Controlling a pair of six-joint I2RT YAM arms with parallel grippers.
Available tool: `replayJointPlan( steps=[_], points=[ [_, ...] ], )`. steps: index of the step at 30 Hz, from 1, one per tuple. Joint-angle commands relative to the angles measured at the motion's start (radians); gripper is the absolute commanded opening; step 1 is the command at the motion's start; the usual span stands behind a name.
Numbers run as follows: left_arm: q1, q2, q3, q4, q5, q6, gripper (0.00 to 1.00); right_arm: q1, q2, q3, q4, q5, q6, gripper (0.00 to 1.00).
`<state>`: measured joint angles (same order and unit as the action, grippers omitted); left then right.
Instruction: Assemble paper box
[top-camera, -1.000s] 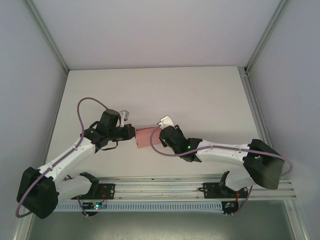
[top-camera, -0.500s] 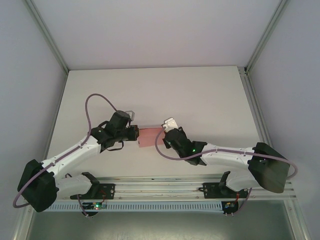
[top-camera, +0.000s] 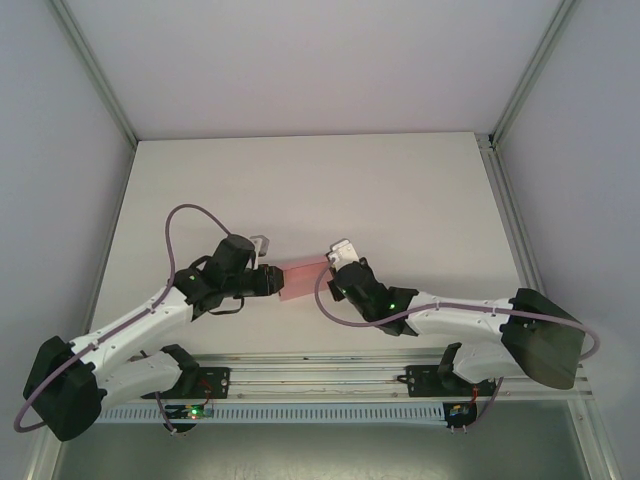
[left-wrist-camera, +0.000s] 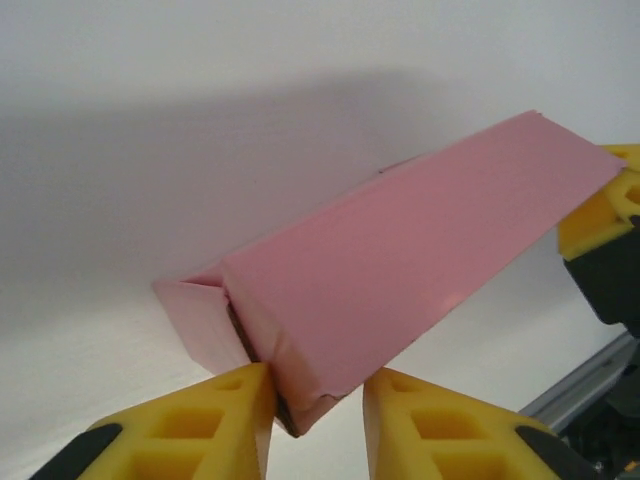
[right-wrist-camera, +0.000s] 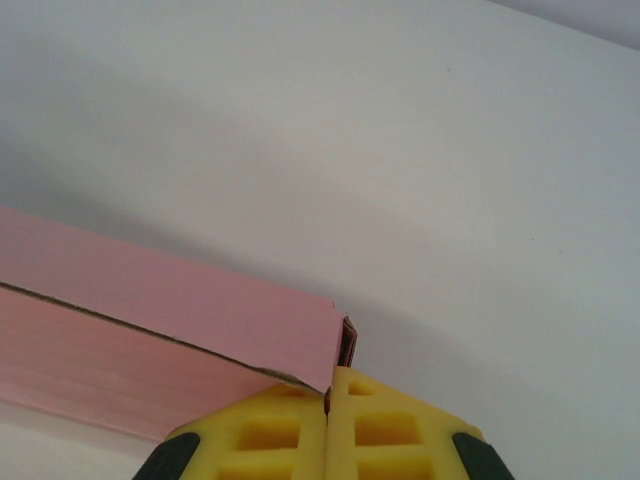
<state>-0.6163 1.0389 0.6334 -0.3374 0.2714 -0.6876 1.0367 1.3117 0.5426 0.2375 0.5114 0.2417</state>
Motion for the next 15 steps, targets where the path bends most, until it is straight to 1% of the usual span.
replayJointPlan(
  steps=[1,2,4,5,8,10,11,13,15],
  points=[
    [-0.019,-0.025,0.021,-0.172,0.019,-0.073,0.53,0.027,0.048,-0.040,-0.173,-0.071,0.010,0.00],
    [-0.018,-0.046,0.030,-0.183,0.005,-0.096,0.64,0.028,0.044,-0.041,-0.172,-0.073,0.009,0.00],
    [-0.017,-0.099,0.040,-0.198,-0.040,-0.152,0.96,0.027,0.040,-0.039,-0.175,-0.074,0.004,0.00],
    [-0.014,-0.127,0.044,-0.206,-0.072,-0.188,1.00,0.028,0.038,-0.039,-0.175,-0.075,0.001,0.00],
    [0.009,-0.188,0.048,-0.255,-0.149,-0.307,1.00,0.028,0.038,-0.035,-0.187,-0.074,0.005,0.00],
    [0.045,-0.213,0.035,-0.260,-0.169,-0.372,1.00,0.027,0.040,-0.035,-0.188,-0.074,0.005,0.00],
    [0.064,-0.218,0.018,-0.227,-0.155,-0.394,1.00,0.031,0.042,-0.033,-0.188,-0.074,0.004,0.00],
    [0.102,-0.212,-0.051,-0.062,-0.072,-0.438,1.00,0.031,0.045,-0.032,-0.191,-0.074,0.003,0.00],
    [0.121,-0.189,-0.116,0.118,-0.001,-0.492,1.00,0.032,0.047,-0.030,-0.194,-0.070,0.003,0.00]
  ],
)
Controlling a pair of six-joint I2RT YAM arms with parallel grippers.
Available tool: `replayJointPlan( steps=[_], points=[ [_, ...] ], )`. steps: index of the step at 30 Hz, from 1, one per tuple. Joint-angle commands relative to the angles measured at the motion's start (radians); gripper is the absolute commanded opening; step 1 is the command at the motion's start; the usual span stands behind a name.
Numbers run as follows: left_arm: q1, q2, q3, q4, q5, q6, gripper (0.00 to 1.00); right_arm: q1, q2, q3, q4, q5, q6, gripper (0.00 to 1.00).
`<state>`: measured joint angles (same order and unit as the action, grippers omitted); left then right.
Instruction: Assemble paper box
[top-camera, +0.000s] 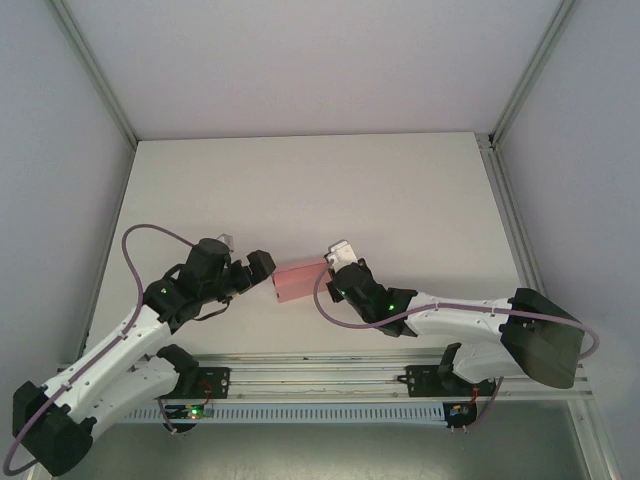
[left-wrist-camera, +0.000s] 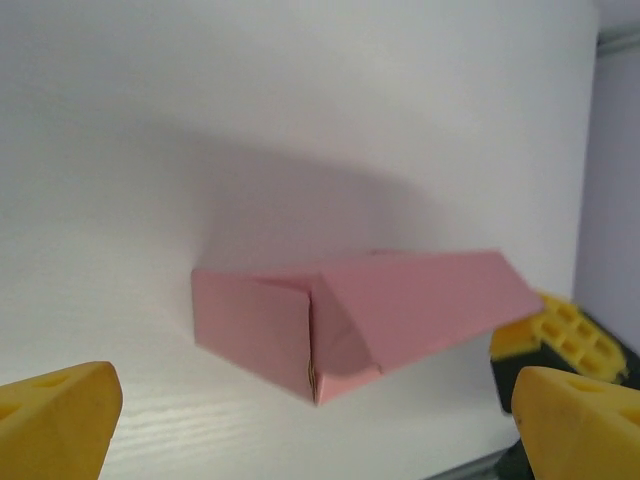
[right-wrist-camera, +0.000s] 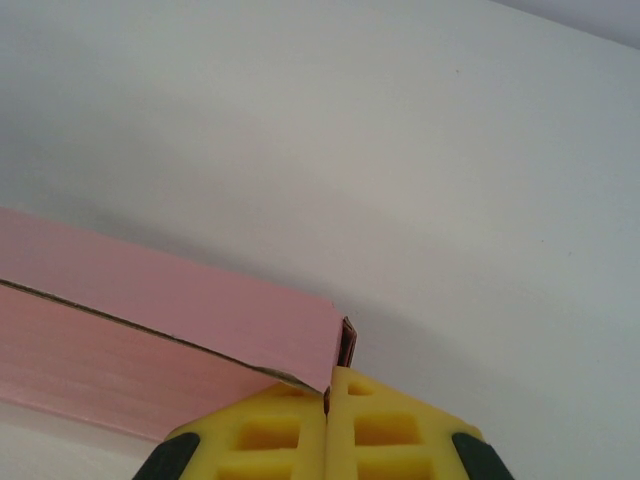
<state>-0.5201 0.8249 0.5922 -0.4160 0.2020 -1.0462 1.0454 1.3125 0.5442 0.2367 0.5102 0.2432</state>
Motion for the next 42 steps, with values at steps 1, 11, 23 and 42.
replayJointPlan(
  steps=[1,11,23,42],
  points=[
    [0.030,0.039,-0.089,0.242,0.083,-0.150,1.00,0.024,0.046,-0.031,-0.194,-0.068,0.002,0.00],
    [0.034,0.162,-0.132,0.389,0.095,-0.177,0.97,0.025,0.064,-0.023,-0.194,-0.080,0.013,0.00],
    [0.030,0.264,-0.188,0.454,0.153,-0.137,0.63,0.029,0.071,-0.012,-0.200,-0.085,0.066,0.00],
    [-0.049,0.293,-0.281,0.499,-0.026,0.028,0.37,-0.046,-0.321,-0.068,-0.086,-0.322,-0.033,0.73]
  ],
)
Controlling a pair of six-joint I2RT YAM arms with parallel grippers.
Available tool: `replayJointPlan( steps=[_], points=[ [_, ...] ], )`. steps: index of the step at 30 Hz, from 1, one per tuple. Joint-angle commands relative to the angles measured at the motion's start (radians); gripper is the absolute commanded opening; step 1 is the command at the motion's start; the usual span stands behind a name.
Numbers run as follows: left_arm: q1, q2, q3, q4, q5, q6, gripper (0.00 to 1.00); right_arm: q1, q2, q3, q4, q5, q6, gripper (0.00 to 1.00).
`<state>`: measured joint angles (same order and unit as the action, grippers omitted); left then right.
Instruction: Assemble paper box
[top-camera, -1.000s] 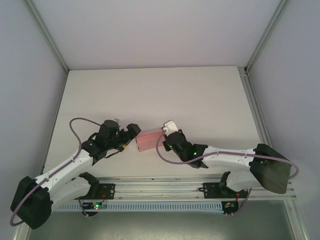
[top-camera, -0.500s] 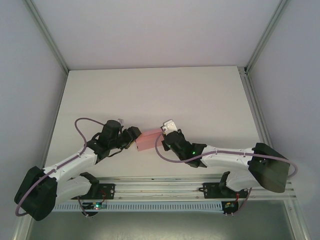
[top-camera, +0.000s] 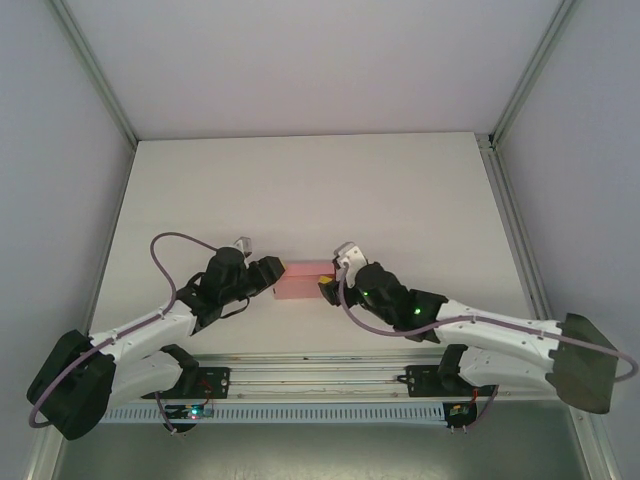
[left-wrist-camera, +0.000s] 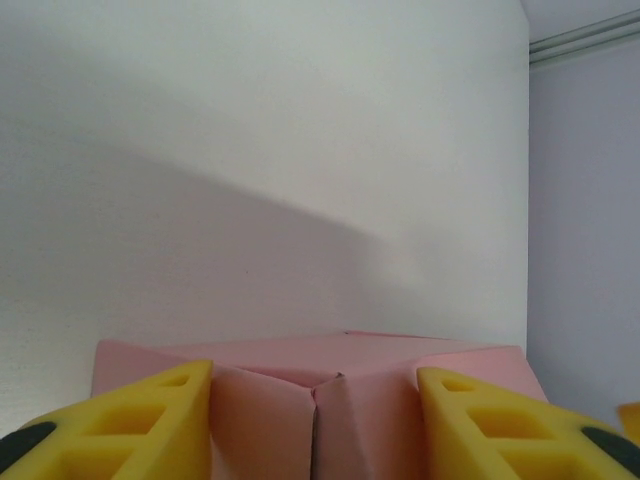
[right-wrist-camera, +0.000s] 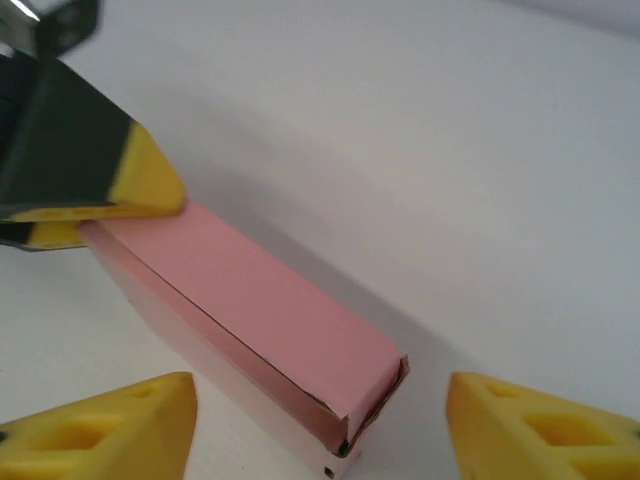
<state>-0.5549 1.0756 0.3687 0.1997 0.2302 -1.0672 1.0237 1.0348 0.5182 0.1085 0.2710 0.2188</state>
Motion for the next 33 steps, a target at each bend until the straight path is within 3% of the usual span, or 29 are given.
replayJointPlan(
  steps=[1,4,8,11,15,20,25,33],
  points=[
    [-0.018,0.043,-0.060,-0.108,-0.046,0.052,0.37,-0.034,-0.061,-0.058,0.069,-0.078,0.005,0.77],
    [-0.025,0.047,-0.056,-0.115,-0.043,0.070,0.37,-0.083,-0.083,-0.089,0.155,-0.067,0.051,0.84],
    [-0.031,0.053,-0.053,-0.130,-0.042,0.083,0.36,-0.161,-0.026,-0.058,0.164,-0.074,0.094,0.85],
    [-0.031,0.058,-0.053,-0.140,-0.046,0.084,0.36,-0.208,0.071,-0.015,0.156,-0.155,0.127,0.84],
    [-0.034,0.055,-0.073,-0.109,-0.050,0.065,0.36,-0.237,0.209,0.000,0.159,-0.263,0.139,0.74],
    [-0.032,0.050,-0.117,-0.036,-0.054,0.033,0.32,-0.271,0.289,-0.100,0.243,-0.297,0.163,0.59],
    [-0.032,0.047,-0.149,0.019,-0.063,0.012,0.01,-0.294,0.319,-0.221,0.416,-0.359,0.186,0.49],
    [-0.032,0.076,-0.223,0.243,-0.015,0.000,0.00,-0.307,0.354,-0.227,0.450,-0.387,0.182,0.34]
  ],
)
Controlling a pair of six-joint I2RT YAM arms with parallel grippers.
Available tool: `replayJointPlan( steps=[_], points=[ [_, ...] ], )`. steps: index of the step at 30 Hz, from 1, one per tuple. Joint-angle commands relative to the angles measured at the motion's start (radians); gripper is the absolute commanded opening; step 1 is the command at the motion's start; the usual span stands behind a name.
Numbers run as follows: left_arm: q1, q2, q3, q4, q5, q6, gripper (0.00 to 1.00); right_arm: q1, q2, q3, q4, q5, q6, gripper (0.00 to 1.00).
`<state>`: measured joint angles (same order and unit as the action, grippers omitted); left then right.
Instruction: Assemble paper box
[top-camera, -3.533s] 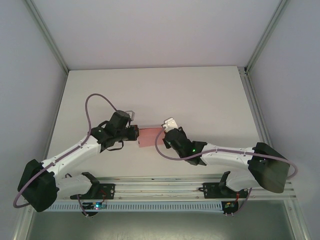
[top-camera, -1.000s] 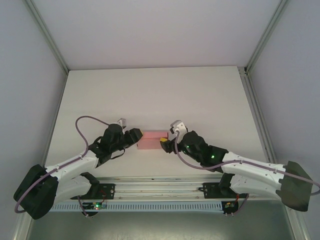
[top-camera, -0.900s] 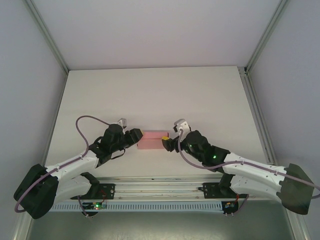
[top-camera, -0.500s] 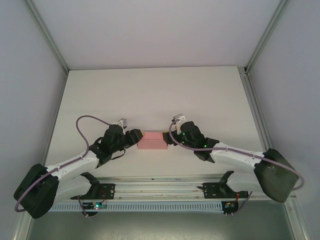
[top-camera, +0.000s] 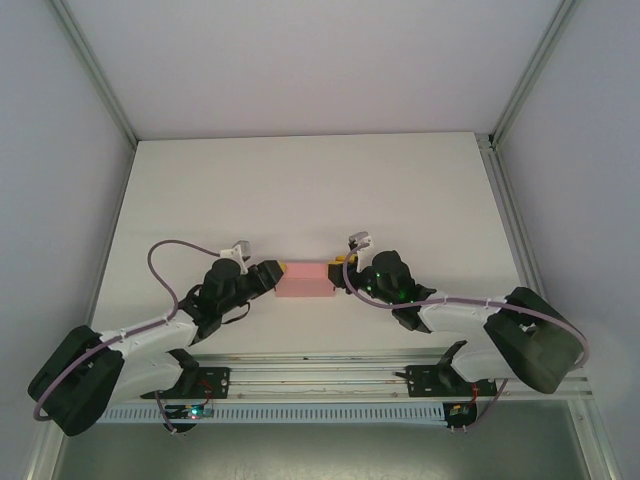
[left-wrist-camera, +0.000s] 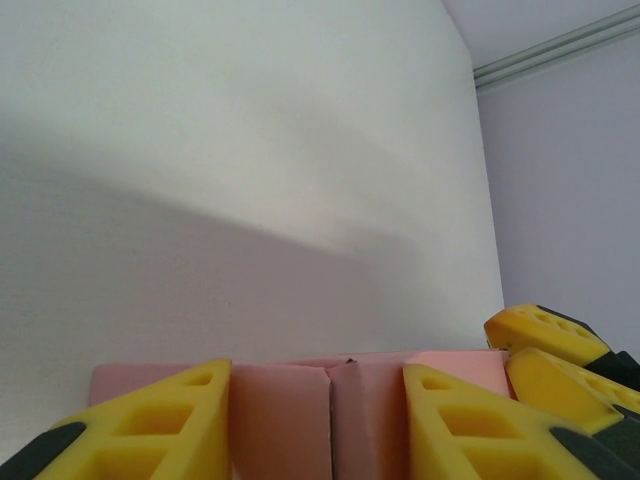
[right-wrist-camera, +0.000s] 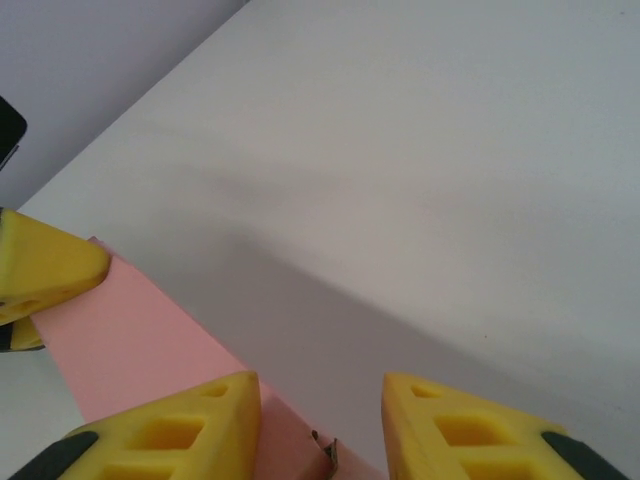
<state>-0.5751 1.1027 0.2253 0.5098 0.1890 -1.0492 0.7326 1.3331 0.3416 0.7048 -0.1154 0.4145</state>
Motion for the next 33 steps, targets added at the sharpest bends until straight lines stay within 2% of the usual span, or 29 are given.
replayJointPlan(
  steps=[1,4,7,11,17,24,27,28,30,33],
  points=[
    [-0.012,0.049,-0.091,-0.036,0.029,-0.008,0.00,-0.019,0.060,-0.050,-0.140,0.001,-0.011,0.34],
    [-0.012,0.039,-0.102,-0.014,0.029,0.058,0.00,-0.030,0.069,-0.053,-0.118,-0.012,-0.012,0.33],
    [-0.012,0.028,-0.113,0.038,0.069,0.112,0.00,-0.044,0.078,-0.053,-0.089,-0.042,-0.004,0.26],
    [-0.011,0.020,-0.135,0.089,0.074,0.119,0.00,-0.052,0.093,-0.053,-0.065,-0.069,0.003,0.19],
    [-0.012,0.008,-0.125,0.104,0.100,0.108,0.00,-0.054,0.110,-0.053,-0.053,-0.080,0.008,0.18],
    [-0.012,0.069,-0.016,-0.012,0.142,0.115,0.00,-0.058,0.115,-0.052,-0.054,-0.094,0.006,0.17],
    [-0.012,0.080,0.080,-0.168,0.164,0.158,0.00,-0.058,0.099,-0.045,-0.062,-0.113,0.001,0.18],
    [-0.012,0.079,0.112,-0.215,0.183,0.183,0.05,-0.057,0.088,-0.036,-0.076,-0.114,0.000,0.18],
    [-0.013,0.062,0.165,-0.296,0.211,0.232,0.23,-0.058,0.059,-0.012,-0.125,-0.118,-0.015,0.19],
    [-0.012,0.005,0.197,-0.368,0.197,0.262,0.38,-0.056,0.004,0.032,-0.206,-0.108,-0.043,0.24]
  ],
)
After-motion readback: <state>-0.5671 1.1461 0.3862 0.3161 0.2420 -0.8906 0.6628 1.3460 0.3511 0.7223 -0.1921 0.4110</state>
